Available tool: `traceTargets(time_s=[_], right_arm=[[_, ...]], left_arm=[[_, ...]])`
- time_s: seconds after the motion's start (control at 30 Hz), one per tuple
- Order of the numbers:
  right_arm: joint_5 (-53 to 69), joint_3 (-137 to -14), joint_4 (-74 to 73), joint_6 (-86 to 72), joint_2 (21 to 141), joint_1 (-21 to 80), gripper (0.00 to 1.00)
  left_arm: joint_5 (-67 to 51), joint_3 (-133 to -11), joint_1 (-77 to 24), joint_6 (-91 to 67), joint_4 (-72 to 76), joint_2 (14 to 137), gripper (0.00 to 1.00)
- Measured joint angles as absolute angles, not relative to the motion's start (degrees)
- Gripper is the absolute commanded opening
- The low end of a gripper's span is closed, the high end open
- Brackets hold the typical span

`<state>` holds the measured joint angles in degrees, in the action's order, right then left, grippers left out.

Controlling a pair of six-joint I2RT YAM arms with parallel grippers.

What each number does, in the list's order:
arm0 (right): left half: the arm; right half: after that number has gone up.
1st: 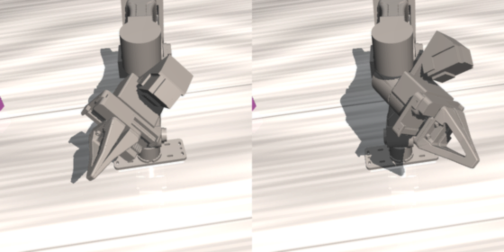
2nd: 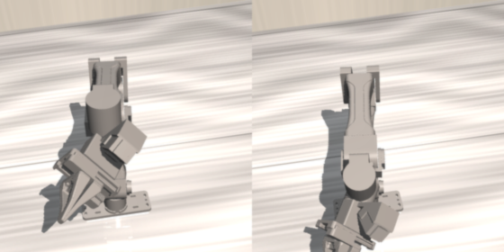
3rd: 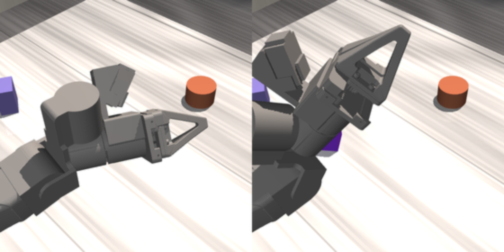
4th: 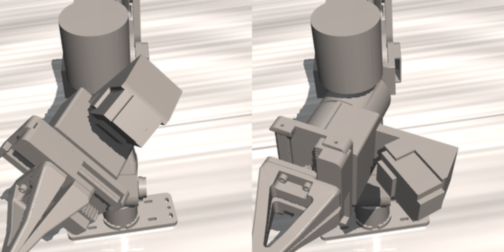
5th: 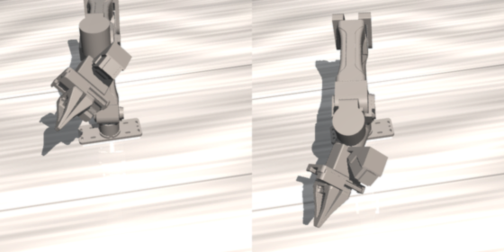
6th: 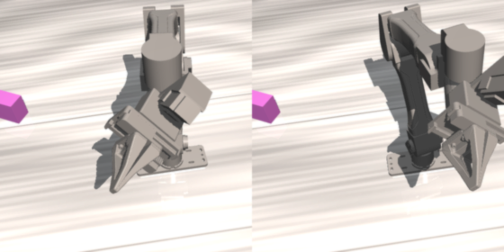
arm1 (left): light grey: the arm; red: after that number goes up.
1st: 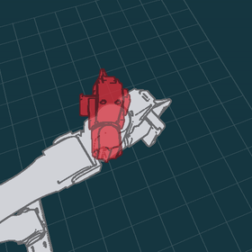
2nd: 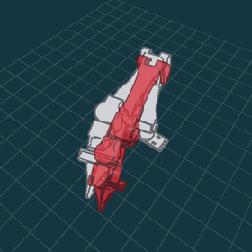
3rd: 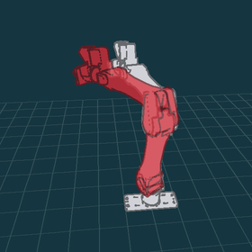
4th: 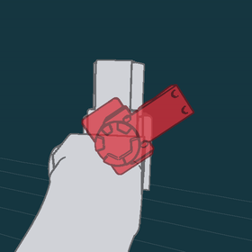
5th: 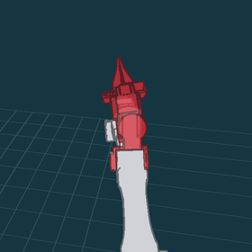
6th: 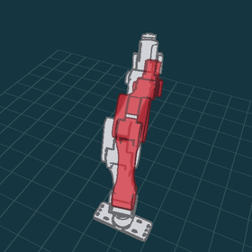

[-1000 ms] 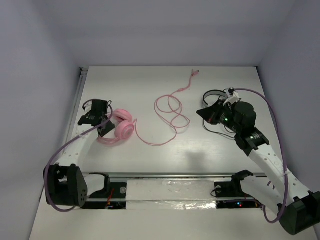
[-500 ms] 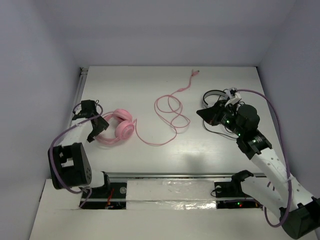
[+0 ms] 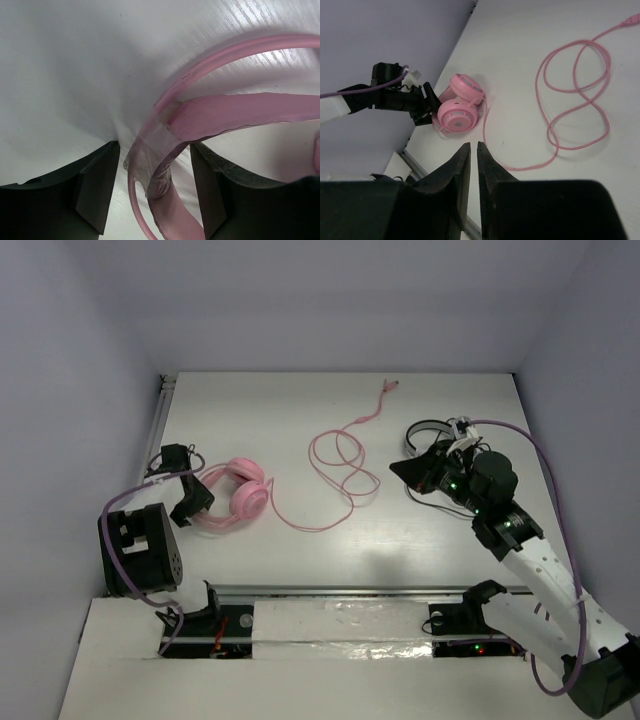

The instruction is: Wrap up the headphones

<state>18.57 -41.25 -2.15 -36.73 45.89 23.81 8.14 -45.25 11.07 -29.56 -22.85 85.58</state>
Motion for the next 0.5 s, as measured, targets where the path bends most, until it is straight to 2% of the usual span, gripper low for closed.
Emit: traceTargets(time_s=[0.13, 0.27, 0.3, 0.37, 0.4, 0.43, 0.5], right_arm=[[18.39, -41.25, -2.13, -36.58, 46.04, 24.08, 0.17], [18.39, -41.25, -2.13, -36.36, 47.11, 24.08, 0.17], [18.37, -41.25, -2.15, -36.32, 47.42, 24.08, 0.17], [17.91, -41.25, -2.15, -36.18, 48.05, 24.08, 0.17], [17.47, -41.25, -2.15, -36.16, 48.36, 24.08, 0.17], [16.93, -41.25, -2.13, -36.1, 48.69, 24.08, 0.17], [16.25, -41.25, -2.07, -35.77, 49.67, 24.08, 0.17]], left_arm=[[7.86, -45.25, 11.09, -28.27, -22.52, 85.91, 0.53], [8.14, -45.6, 10.37, -27.07, -22.57, 86.59, 0.46], [8.45, -45.78, 10.0, -26.81, -22.65, 86.85, 0.36], [8.71, -46.11, 9.15, -26.22, -22.09, 87.33, 0.26], [8.58, -46.28, 8.88, -25.89, -21.76, 87.61, 0.08], [8.69, -46.5, 8.62, -25.39, -21.65, 87.81, 0.0], [7.81, -46.89, 8.34, -24.49, -21.3, 88.09, 0.0]])
